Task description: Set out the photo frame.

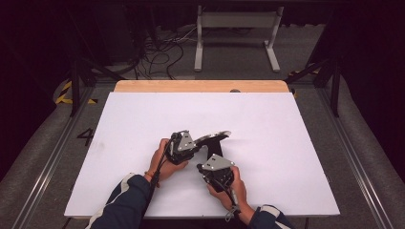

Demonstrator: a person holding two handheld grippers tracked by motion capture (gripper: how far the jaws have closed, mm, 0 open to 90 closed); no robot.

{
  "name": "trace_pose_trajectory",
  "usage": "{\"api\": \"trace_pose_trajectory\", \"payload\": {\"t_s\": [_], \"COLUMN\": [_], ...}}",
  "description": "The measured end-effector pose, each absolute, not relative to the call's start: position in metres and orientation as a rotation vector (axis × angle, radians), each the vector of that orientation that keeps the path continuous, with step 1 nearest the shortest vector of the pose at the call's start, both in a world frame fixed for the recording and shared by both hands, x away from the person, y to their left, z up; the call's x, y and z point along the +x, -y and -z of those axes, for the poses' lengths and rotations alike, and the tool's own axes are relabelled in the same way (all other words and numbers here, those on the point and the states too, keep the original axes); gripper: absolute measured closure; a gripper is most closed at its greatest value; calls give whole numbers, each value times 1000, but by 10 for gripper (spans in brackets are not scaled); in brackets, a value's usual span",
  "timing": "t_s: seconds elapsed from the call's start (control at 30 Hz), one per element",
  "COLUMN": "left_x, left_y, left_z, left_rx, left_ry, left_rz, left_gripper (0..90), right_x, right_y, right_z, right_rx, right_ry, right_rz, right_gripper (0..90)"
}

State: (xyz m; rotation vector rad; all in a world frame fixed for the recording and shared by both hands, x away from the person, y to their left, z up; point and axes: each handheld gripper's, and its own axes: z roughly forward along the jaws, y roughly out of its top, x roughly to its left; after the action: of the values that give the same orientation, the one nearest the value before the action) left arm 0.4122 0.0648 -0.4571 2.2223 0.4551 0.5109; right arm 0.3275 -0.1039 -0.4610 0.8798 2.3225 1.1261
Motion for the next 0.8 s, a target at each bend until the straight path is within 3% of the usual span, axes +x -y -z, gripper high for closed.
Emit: {"api": "trace_pose_trajectory", "payload": {"t_s": [0.47,0.8], "left_x": [403,400], "left_y": [-67,-68], "left_z": [455,452], "left_rx": [2243,2263], "left_ry": [-428,-402], "left_rz": [-547,-501], "left_gripper": [805,800], "right_x": [327,327], "right_y": [114,125], "right_z": [460,460], "right_rx": [932,926], "right_ry": [-2301,-2314], "right_rz": [-1123,-1132], "right_gripper": [900,900]}}
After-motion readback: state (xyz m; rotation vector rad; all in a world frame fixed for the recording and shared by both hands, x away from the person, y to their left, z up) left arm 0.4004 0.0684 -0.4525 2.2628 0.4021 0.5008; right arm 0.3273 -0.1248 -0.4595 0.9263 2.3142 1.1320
